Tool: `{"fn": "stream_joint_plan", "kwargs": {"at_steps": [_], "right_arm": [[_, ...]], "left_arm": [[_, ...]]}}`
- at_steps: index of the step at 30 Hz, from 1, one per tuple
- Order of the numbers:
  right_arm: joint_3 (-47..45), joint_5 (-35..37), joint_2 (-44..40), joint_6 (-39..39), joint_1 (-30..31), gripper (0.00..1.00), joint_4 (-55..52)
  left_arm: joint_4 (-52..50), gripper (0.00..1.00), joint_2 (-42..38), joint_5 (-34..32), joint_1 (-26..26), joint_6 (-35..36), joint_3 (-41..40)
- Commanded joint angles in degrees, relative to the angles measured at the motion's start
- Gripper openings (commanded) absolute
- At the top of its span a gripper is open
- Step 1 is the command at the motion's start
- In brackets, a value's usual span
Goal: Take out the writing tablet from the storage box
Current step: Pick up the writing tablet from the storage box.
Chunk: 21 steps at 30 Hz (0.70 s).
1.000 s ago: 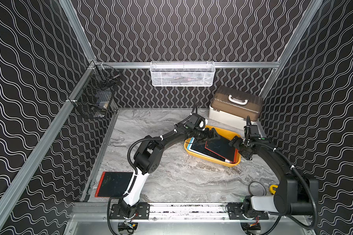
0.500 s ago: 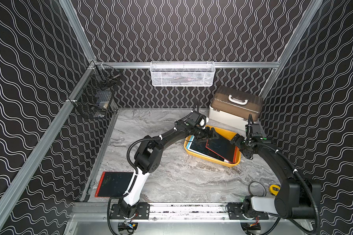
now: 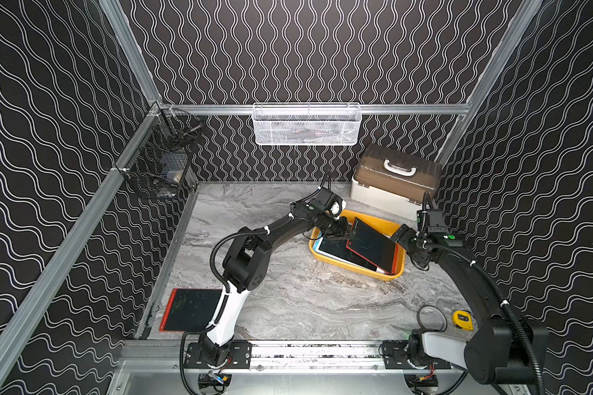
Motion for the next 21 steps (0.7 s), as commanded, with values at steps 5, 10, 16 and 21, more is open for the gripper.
{"fn": "stream_joint_plan", "kwargs": {"at_steps": [5,10,16,21], "right_arm": [[1.1,1.0,-0.7,0.7,0.0,0.97,-1.0],[1.7,1.6,-1.1,0.0,0.0,0.96,-1.9],[1.3,2.0,-1.7,-0.8,0.0,0.97,-1.1],[2.0,0.9,-1.3,-2.5,-0.1,0.98,0.8]], "left_arm": [[2.0,0.27,1.9,2.0,-0.6,-1.6,0.9],[2.0,0.25,3.4,2.7,-1.5,-1.7,2.6],[0.4,0.06,2.0,3.1,-1.4,-1.1,3.6],[4.3,0.0,-2.8,5.6,1.4,-4.5,-0.7]]}}
